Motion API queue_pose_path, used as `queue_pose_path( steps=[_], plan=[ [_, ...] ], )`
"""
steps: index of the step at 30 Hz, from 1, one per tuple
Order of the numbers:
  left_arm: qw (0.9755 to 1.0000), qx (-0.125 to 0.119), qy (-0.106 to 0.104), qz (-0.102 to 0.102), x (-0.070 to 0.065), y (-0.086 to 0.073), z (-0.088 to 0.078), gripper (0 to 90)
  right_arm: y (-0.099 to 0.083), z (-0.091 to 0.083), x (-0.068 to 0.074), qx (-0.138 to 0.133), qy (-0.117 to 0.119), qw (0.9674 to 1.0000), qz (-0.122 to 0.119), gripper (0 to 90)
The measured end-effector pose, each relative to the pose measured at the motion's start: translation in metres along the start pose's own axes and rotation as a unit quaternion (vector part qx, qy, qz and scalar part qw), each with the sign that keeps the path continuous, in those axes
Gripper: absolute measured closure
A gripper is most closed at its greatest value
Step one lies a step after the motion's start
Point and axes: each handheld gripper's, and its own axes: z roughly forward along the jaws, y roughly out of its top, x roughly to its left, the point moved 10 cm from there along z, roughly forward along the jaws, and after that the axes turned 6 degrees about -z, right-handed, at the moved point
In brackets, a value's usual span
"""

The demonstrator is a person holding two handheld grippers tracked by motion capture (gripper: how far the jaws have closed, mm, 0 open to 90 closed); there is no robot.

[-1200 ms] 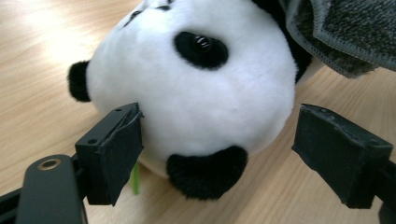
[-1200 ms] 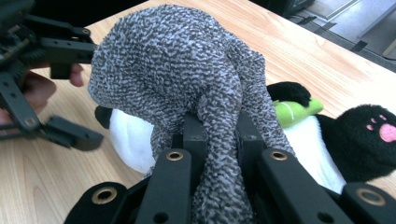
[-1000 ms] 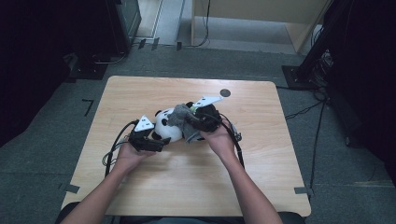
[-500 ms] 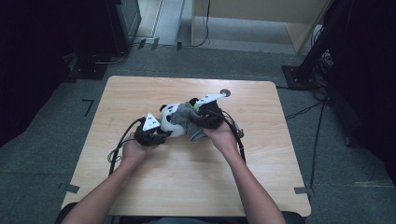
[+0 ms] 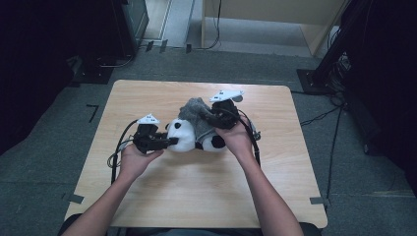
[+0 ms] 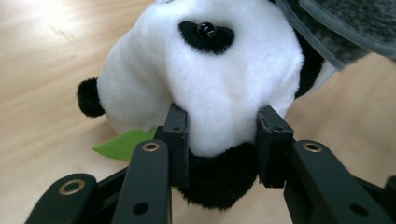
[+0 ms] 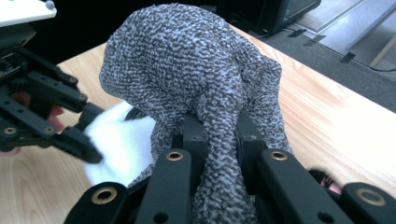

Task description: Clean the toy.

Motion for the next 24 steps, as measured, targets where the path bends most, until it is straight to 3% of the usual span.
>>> queue_pose_path(
  steps=[4, 7, 11, 14, 20, 22, 24],
  plan=[
    [0.9997, 0.000, 0.003, -0.024, 0.005, -0.007, 0.004, 63.3, -0.005, 0.009, 0.001, 0.016, 0.000, 0.9999, -0.003, 80.1],
    [0.9996, 0.001, 0.011, -0.027, 0.007, -0.005, 0.004, 63.0, -0.004, 0.011, 0.003, 0.010, 0.003, 0.9999, 0.007, 80.2],
    [0.9994, 0.000, 0.016, -0.030, 0.006, -0.004, 0.004, 62.3, 0.015, -0.004, 0.019, -0.016, 0.008, 0.9998, -0.012, 80.2],
    [0.9994, -0.002, 0.017, -0.031, 0.005, -0.002, 0.005, 62.1, 0.022, -0.007, 0.038, -0.026, 0.025, 0.9993, -0.011, 80.2],
    [0.9994, 0.001, 0.023, -0.027, 0.003, -0.002, 0.007, 62.0, -0.009, 0.031, 0.061, 0.018, 0.030, 0.9994, 0.004, 80.2],
    [0.9992, 0.004, 0.019, -0.036, 0.006, -0.003, 0.008, 62.1, -0.019, 0.041, 0.061, 0.015, 0.019, 0.9997, 0.000, 80.4],
    [0.9992, 0.003, 0.016, -0.037, 0.008, -0.002, 0.008, 62.2, -0.022, 0.043, 0.058, 0.007, 0.024, 0.9995, 0.018, 80.5]
  ],
)
